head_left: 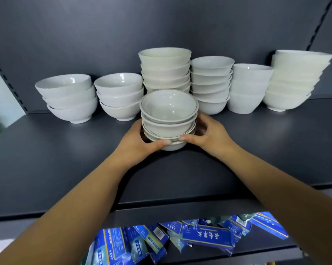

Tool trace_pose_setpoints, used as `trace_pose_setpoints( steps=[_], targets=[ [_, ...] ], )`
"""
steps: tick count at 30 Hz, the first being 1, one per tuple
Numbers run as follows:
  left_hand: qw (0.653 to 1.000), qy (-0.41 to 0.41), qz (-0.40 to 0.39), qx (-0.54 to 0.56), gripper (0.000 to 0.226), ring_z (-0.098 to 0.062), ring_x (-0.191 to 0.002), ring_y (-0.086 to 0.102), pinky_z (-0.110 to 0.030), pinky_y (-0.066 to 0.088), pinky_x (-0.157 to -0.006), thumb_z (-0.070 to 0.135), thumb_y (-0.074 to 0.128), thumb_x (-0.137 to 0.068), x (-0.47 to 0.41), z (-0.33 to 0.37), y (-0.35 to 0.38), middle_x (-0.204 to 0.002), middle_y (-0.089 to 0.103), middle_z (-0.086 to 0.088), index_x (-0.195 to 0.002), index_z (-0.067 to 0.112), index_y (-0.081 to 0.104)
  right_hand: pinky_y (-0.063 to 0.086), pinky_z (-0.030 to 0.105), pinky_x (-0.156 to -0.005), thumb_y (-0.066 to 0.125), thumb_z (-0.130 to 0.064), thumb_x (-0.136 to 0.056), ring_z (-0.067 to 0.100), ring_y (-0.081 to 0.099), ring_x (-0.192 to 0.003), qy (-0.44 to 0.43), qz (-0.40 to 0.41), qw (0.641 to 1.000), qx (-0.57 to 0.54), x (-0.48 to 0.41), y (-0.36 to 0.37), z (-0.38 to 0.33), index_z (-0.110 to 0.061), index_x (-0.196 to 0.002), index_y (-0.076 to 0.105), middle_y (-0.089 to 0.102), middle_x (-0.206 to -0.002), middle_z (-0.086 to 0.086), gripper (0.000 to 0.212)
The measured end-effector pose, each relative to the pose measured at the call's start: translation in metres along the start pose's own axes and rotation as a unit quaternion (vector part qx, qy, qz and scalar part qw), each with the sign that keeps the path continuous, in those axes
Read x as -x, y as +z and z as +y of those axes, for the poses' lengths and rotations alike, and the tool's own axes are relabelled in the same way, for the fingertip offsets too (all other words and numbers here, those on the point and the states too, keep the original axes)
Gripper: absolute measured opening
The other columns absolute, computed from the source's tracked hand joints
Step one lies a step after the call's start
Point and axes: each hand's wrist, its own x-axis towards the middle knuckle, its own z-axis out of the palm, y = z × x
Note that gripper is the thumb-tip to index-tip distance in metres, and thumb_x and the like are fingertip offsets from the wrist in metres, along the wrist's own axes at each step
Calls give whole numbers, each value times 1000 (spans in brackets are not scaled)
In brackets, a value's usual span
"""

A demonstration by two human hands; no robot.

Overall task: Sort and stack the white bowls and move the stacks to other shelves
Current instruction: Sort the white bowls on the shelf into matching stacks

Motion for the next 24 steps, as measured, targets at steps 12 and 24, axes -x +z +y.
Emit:
trace_pose_setpoints(
  steps=[12,24],
  targets=[
    [997,60,-25,-34,46,39,-76,38,9,30,-68,8,68,-78,4,1,7,-93,40,31,-96,35,35,41,1,-80,80,-31,-62,-17,54,-82,-52,50,994,80,8,-3,0,-19,-117,57,56,-92,-25,60],
    [993,85,47,72,62,25,-99,48,0,37,-82,49,60,-67,-4,0,6,-112,51,26,-122,27,42,40,11,-94,65,-64,-58,-12,53,-104,-38,12,998,-54,-5,-3,-1,-40,-112,48,56,-111,-27,62]
  ],
)
